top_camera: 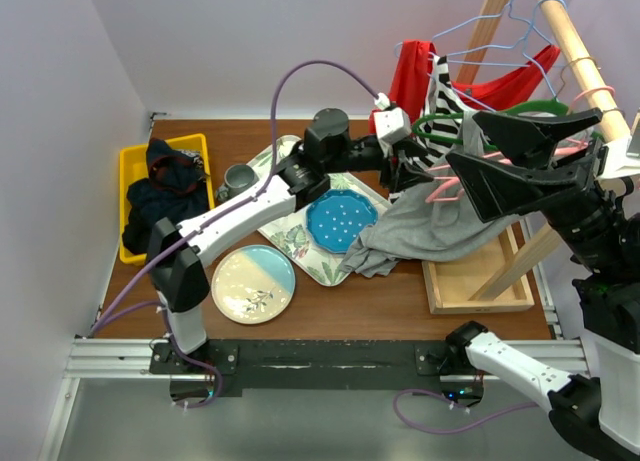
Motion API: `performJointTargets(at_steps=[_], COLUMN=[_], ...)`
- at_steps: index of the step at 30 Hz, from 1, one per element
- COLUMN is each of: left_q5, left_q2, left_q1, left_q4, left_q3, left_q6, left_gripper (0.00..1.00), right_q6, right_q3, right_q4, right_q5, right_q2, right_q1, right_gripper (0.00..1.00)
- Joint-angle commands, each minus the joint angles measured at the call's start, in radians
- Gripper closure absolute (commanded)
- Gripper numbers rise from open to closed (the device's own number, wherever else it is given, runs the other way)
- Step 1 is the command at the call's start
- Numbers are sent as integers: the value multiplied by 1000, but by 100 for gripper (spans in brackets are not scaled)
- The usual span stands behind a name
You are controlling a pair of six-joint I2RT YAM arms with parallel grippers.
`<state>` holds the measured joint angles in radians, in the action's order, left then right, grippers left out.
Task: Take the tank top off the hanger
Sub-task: Place the hanger at the clothesline, then pick up the hanger from the clothesline.
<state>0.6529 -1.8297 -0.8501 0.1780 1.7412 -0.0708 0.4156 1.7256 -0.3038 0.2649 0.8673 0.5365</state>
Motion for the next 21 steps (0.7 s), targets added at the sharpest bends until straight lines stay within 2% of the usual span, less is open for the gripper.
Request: performJointTargets(at_steps=[1, 6, 13, 21], left_q5=[-21, 10, 83, 175], left_q2=[148, 123, -78, -223], left_q1=[86, 143, 144, 144], left_q4=[104, 94, -17, 35], left_q3=[-84, -10, 292, 432], left_q6=[-27, -38, -49, -116], left_gripper=[36, 31, 30, 32], right_q6=[-32, -37, -40, -52], right_q3=[0, -9, -6, 8], right_q4=[-23, -24, -21, -40], right_q5=[-29, -20, 0, 0], right_q2=[-13, -17, -22, -33], right_q1=[5, 5, 3, 5], right_gripper=[1, 1, 1, 1])
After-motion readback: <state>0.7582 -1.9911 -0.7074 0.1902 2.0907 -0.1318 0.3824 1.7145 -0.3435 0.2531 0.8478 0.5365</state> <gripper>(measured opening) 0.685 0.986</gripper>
